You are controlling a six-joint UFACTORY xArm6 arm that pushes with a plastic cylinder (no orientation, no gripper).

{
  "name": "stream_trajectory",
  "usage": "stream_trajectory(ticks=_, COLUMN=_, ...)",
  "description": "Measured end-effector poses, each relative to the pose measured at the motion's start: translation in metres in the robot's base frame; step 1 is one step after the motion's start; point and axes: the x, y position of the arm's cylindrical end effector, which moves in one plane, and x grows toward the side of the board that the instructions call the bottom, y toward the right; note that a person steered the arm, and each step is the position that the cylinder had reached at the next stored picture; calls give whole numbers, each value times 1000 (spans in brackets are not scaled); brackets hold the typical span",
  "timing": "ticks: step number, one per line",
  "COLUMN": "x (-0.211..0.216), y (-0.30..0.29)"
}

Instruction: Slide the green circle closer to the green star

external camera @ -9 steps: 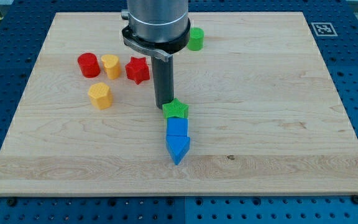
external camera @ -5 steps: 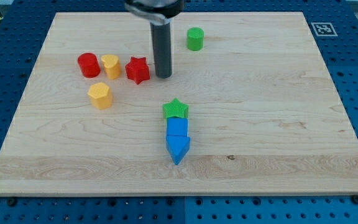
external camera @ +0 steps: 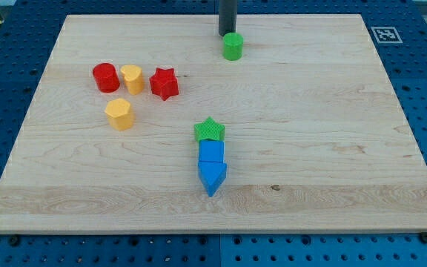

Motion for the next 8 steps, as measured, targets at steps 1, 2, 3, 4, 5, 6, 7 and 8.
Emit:
stream_trajectory(ticks=1, x=21, y=-4)
stream_trajectory(ticks=2, x=47, y=-4)
stream_trajectory(ticks=3, x=48, y=-4)
stream_trajectory(ticks=4, x=27, y=7)
stream_trajectory(ticks=5, x=40, y=34)
stream_trajectory(ticks=6, x=60, y=34)
stream_trajectory(ticks=7, x=74, y=27)
stream_trajectory(ticks=8, x=98, y=23)
